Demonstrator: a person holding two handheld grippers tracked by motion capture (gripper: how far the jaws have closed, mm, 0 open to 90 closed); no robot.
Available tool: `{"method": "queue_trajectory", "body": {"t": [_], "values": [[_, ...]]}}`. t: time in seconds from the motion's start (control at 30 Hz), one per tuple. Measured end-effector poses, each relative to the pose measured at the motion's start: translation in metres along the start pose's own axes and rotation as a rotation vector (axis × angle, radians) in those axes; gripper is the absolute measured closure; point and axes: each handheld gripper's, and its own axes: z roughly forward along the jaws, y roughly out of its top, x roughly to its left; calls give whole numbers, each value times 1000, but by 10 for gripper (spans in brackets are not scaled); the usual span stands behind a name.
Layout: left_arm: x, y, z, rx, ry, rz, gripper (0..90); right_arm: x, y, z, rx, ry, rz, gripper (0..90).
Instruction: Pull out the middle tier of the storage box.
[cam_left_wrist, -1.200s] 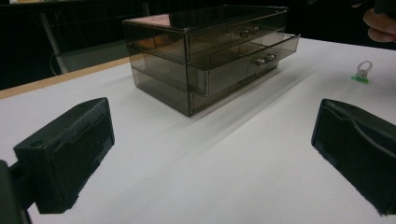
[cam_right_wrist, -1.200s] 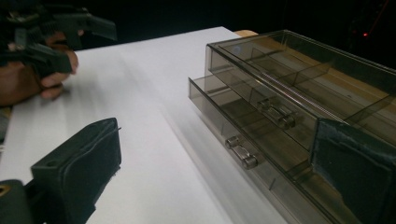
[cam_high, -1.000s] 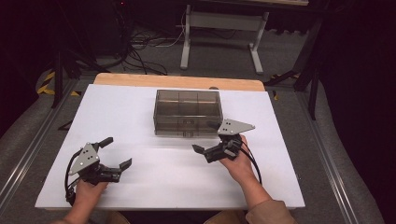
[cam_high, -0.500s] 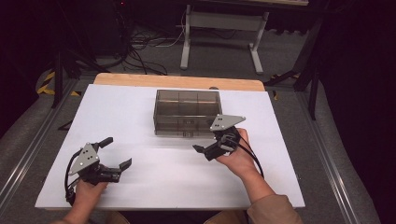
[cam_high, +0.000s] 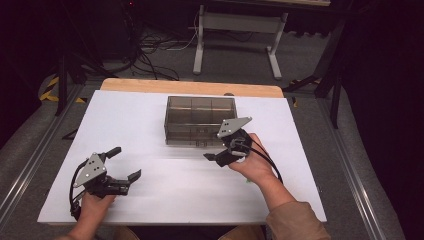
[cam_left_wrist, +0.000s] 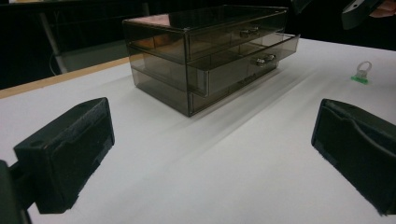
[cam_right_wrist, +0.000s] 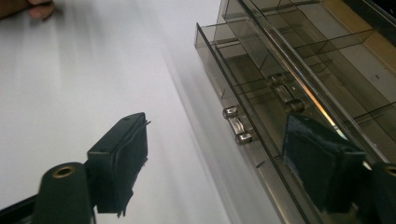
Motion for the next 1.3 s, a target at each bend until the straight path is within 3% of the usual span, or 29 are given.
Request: {"method": "queue_trajectory", "body": {"t": [0.3,0.83,1.3], "values": [[0,0,1,-5,-3,-7,3,-4,6,11,80,-33,-80,349],[0,0,1,-3,-5,-4,3,-12,2,35,174,-79,-155,418],[0,0,1,-3,-5,-6,3,-16,0,51,202,-97,-175,480]]}}
